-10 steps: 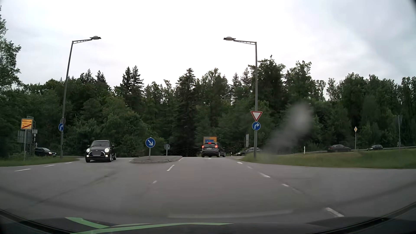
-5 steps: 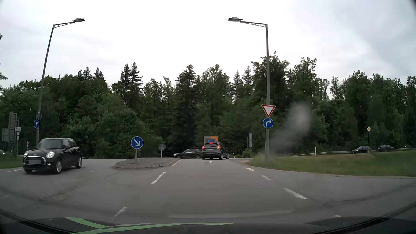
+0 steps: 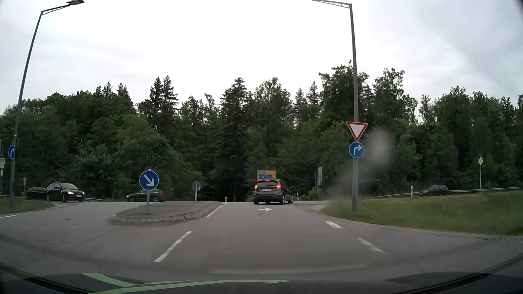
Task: Follow the waypoints while adhering to traffic rules and regulations
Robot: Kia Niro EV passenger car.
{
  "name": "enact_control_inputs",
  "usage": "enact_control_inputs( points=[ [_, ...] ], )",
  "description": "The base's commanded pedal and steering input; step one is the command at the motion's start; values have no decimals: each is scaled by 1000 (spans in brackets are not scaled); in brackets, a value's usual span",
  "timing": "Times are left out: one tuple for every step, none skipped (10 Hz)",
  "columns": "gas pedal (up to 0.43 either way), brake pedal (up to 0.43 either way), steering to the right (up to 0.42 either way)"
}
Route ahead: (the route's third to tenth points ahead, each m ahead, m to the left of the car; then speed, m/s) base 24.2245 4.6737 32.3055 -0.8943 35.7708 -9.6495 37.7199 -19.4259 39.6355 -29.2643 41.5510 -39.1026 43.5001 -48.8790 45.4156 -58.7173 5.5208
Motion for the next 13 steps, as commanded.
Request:
enact_control_inputs(
  points=[
    [0,0,-4],
    [0,0,-4],
    [0,0,-4],
    [0,0,-4],
    [0,0,-4],
    [0,0,-4],
    [0,0,-4],
    [0,0,-4],
    [0,0,-4],
    [0,0,-4],
    [0,0,-4],
    [0,0,-4],
    [0,0,-4]
  ],
)
